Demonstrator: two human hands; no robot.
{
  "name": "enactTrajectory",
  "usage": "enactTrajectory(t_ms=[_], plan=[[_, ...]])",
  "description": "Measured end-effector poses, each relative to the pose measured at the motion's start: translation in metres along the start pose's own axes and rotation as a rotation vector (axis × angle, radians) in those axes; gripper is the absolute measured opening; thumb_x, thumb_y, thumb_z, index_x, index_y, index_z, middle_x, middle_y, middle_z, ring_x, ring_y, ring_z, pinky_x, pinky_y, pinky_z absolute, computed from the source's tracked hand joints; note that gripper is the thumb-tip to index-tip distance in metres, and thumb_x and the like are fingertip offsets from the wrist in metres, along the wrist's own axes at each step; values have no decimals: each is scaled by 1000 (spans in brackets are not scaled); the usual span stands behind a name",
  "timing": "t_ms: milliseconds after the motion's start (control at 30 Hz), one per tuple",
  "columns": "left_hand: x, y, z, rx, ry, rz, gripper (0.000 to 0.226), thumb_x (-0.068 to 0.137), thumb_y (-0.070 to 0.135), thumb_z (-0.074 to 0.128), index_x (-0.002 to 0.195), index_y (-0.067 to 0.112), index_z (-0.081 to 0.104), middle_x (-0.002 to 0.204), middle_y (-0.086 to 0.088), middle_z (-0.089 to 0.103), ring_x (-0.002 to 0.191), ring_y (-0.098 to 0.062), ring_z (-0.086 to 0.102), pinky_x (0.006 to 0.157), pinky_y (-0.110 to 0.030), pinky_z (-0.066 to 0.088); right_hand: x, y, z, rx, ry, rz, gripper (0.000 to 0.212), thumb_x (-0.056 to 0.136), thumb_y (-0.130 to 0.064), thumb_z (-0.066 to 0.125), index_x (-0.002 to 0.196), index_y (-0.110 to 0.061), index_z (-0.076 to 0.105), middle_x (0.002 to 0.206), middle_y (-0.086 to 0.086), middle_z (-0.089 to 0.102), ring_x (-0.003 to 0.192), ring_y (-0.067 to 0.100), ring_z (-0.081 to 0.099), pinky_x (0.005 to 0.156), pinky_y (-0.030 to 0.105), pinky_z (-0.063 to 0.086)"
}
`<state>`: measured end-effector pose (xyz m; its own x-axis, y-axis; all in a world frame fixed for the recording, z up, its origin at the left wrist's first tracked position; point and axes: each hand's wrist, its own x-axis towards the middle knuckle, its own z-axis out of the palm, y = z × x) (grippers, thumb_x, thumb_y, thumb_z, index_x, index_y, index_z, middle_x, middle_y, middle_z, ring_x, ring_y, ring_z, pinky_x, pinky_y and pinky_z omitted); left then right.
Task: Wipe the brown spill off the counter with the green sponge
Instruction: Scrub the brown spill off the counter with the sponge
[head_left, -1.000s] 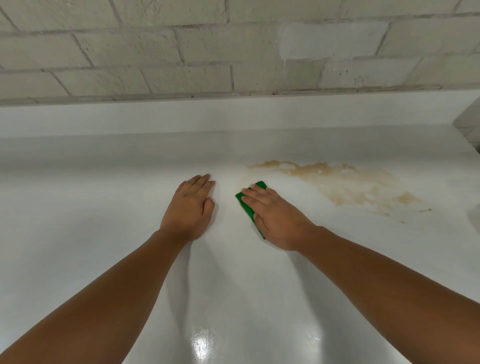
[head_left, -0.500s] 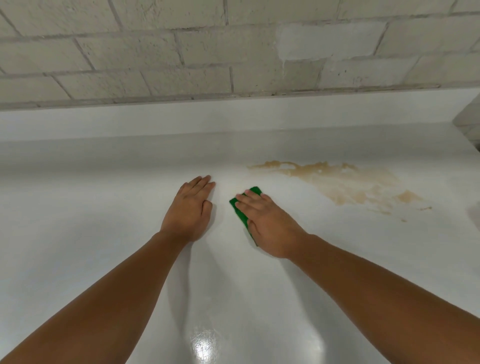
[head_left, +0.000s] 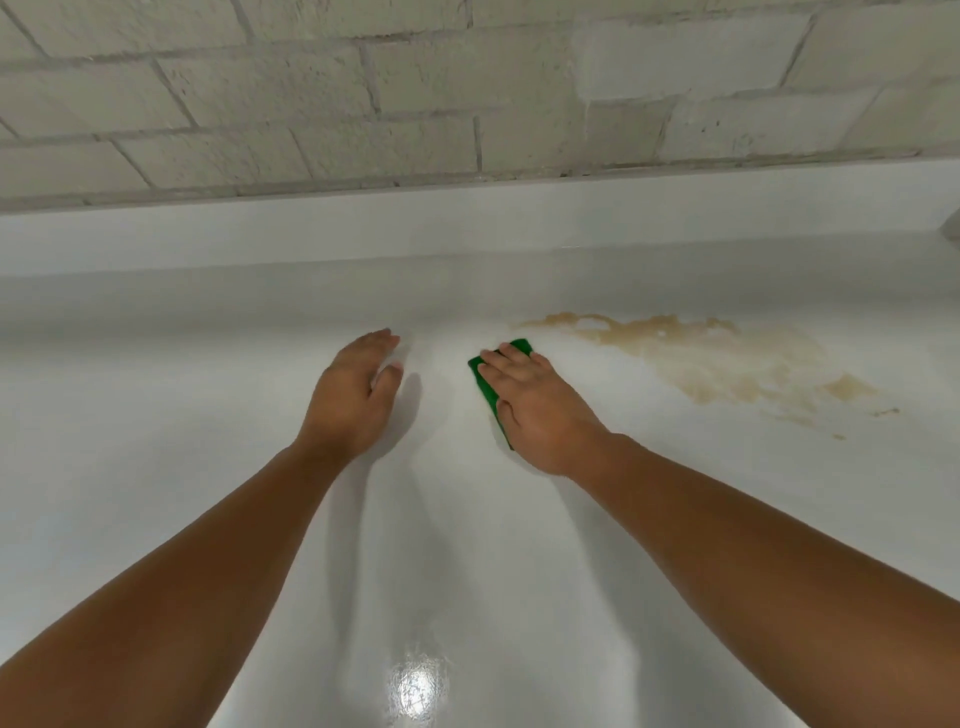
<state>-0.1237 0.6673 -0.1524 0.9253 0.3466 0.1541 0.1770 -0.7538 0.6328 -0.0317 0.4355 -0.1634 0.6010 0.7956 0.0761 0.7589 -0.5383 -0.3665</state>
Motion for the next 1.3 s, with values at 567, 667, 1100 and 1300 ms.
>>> enactTrajectory(t_ms=[567,667,1100,1300], plan=[[-10,-23,12,316,-49,56,57,100,40,30,147,11,45,157,-3,37,148,-19,24,122,-36,20,-6,-9,6,-44,-25,-28,56,95,-22,30,150,-11,33,159,3,27,148,20,18,122,38,11],[-11,-21,11,311,-44,56,57,100,40,28,147,12,45,157,-3,38,148,-19,24,122,-36,21,6,11,-3,-88,7,98,57,96,-22,28,151,-9,31,159,7,26,149,22,17,122,38,11],[-10,-12,14,325,-30,18,52,100,32,34,144,8,47,154,-8,41,146,-24,28,120,-37,23,-14,-30,5,10,-43,44,53,100,-20,35,152,-13,28,161,0,22,150,17,10,122,37,7],[-27,61,48,303,62,198,24,93,18,47,97,6,68,92,-11,69,90,-31,58,76,-37,50,-26,-9,-28,401,200,262,42,97,-18,49,139,-13,52,145,1,50,133,16,46,114,28,32]])
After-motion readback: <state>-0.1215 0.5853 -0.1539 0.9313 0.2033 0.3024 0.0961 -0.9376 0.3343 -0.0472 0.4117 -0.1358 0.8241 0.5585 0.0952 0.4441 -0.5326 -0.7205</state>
